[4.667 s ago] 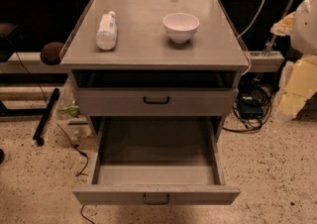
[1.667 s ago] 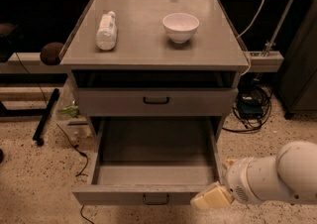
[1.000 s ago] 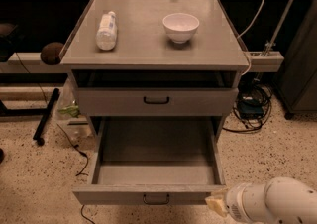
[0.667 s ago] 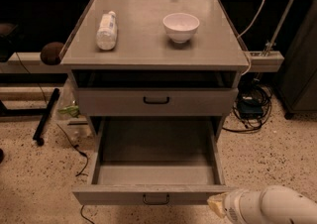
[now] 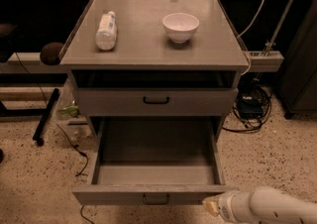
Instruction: Close middle drawer
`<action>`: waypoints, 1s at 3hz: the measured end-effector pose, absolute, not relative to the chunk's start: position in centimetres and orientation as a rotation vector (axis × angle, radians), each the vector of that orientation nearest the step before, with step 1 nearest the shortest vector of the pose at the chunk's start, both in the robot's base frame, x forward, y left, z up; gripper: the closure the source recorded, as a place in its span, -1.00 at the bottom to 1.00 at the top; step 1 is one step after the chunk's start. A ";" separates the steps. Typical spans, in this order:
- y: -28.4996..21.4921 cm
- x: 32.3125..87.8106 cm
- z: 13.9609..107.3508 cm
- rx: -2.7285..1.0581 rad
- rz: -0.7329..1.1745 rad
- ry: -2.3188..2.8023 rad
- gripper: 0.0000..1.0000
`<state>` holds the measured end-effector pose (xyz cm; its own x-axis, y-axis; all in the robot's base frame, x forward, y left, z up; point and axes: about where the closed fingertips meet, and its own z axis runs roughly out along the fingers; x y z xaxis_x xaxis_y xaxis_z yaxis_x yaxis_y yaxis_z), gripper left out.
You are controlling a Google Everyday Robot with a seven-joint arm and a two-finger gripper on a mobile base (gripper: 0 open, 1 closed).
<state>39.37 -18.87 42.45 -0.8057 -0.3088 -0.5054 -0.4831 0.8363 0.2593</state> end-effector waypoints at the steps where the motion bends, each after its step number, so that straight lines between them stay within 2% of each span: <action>1: -18.6 41.2 40.9 -0.578 0.547 2.549 1.00; 3: -19.1 45.7 40.6 -0.622 0.545 2.495 1.00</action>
Offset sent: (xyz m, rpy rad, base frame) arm 0.0723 -0.0006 -0.0205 0.0269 -0.0630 0.0313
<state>45.75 -19.08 40.60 -0.7663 -0.3182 -0.5581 -0.5219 0.8150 0.2519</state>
